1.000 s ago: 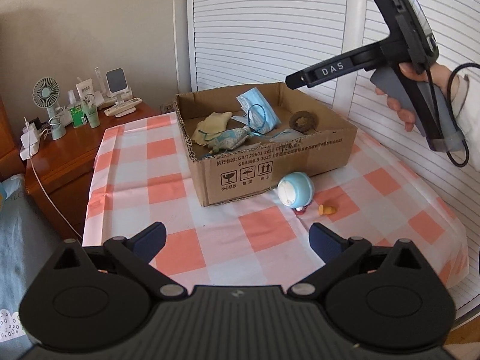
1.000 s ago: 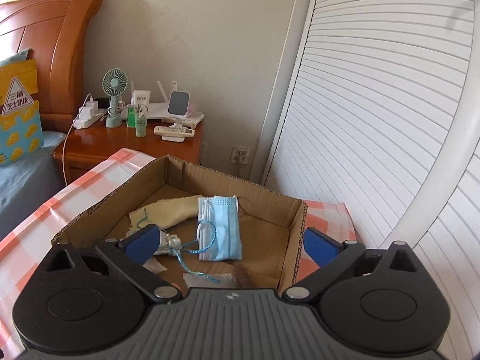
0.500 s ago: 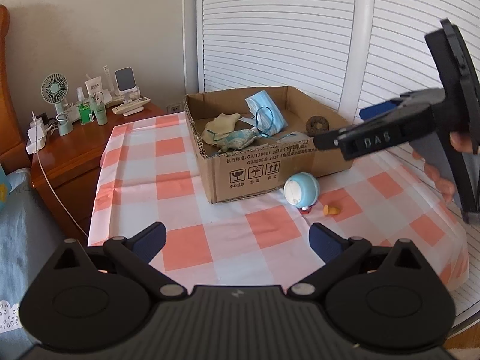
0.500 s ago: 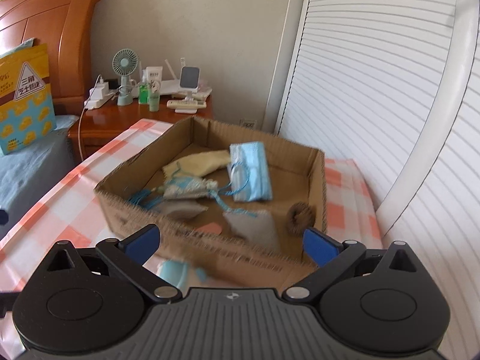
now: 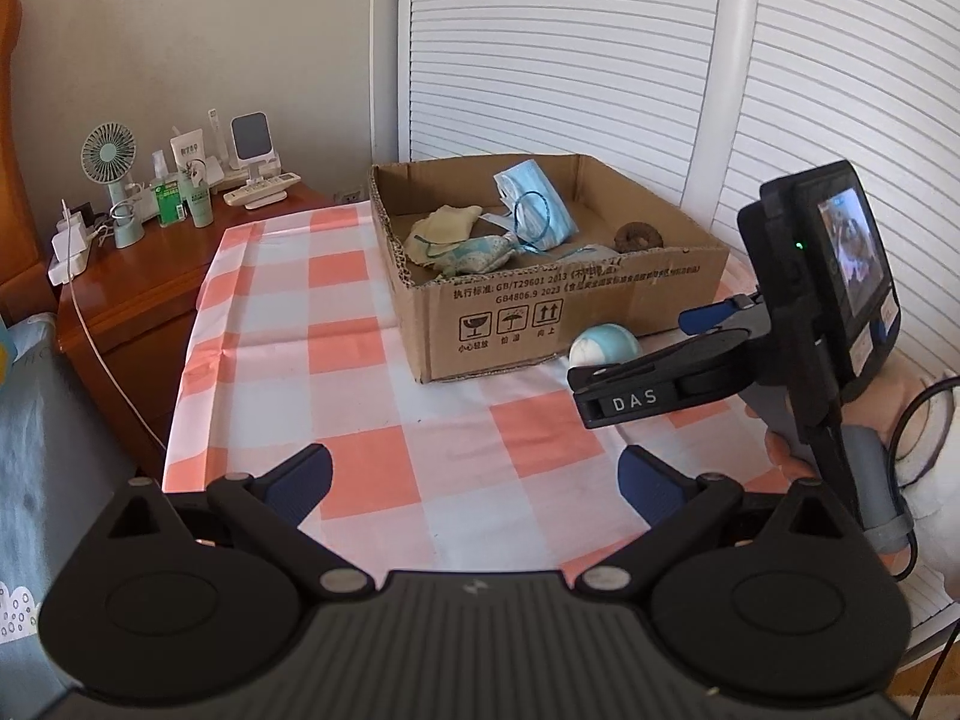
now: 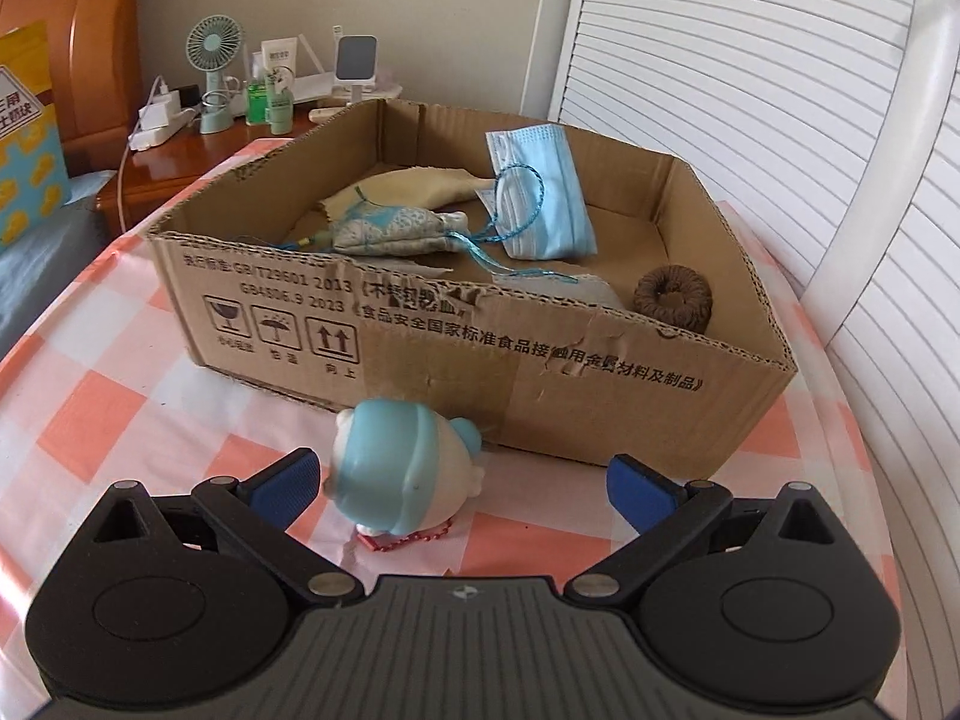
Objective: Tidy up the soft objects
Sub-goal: 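Withdraw both tools from the box toward the light-blue ball toy, then move the right tool toward the light-blue ball toy while the left tool approaches the small orange peg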
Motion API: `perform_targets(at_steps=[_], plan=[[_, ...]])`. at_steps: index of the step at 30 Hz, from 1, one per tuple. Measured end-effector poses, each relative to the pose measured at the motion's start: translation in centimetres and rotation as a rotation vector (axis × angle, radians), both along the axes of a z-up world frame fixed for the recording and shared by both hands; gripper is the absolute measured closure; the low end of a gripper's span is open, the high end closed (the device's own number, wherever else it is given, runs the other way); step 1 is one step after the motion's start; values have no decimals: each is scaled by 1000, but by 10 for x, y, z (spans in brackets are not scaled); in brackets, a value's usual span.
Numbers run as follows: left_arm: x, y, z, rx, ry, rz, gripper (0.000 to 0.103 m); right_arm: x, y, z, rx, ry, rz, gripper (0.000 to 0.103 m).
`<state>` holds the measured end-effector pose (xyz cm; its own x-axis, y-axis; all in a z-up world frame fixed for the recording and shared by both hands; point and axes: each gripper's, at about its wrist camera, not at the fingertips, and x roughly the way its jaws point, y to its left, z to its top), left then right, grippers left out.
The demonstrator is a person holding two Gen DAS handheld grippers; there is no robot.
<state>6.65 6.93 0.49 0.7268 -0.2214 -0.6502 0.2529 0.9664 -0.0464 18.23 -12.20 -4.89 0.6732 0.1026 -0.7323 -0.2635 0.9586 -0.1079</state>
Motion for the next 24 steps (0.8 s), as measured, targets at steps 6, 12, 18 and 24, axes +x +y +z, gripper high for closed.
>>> perform_targets(at_steps=[6, 12, 18, 24], plan=[[6, -4, -4, -3, 17, -9, 2, 5, -13, -3, -2, 1, -42, 0], [8, -12, -6, 4, 26, -27, 2, 7, -39, -7, 0, 9, -98, 0], [11, -21, -9, 1, 38, -43, 2, 10, -64, -12, 26, 41, -129, 0], [17, -38, -13, 26, 52, -63, 2, 14, -85, -12, 42, 61, -116, 0]])
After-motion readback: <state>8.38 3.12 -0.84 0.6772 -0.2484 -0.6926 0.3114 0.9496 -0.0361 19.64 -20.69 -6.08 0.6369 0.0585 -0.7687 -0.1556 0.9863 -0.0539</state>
